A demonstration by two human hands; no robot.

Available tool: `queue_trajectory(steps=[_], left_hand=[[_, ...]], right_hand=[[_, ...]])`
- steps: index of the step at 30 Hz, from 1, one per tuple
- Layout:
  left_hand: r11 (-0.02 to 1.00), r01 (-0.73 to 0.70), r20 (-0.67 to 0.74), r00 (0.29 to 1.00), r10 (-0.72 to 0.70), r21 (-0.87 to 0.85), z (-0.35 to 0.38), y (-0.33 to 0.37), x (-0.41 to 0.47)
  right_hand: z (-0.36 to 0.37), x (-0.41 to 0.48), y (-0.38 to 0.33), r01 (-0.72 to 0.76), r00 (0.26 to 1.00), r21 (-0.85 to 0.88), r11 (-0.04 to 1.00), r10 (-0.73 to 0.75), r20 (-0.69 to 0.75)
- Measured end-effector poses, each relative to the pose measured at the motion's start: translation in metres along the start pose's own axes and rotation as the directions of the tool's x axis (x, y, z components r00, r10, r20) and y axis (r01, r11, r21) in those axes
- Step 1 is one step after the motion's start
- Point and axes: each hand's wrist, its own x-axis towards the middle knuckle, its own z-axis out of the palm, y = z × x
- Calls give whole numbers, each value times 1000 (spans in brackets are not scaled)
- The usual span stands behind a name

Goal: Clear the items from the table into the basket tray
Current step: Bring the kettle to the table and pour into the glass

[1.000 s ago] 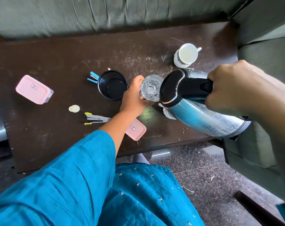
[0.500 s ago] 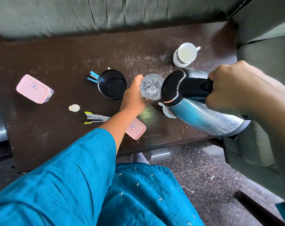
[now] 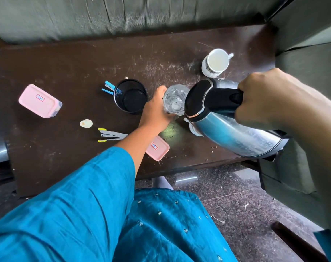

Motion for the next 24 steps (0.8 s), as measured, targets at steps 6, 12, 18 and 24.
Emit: queue_trajectory(steps=[6,12,18,24], left_hand=[[999,-12,14,1000,11,31,-1,1,0],[978,-60,-12,998,64,201,-1,1,-7],[958,-240,17,971,240,158,-2,20,-20],[825,176,345,938,24,-538,-10,68,-27]], right_hand=[[2,-9,6,-23,1000,15,1000,23,14],[10,-25,23,-94,996,83,992,92,21],[20,-46,38,-171,982,240,956,184,-31],[15,-80,54,-198,951,434,879,279,-131]])
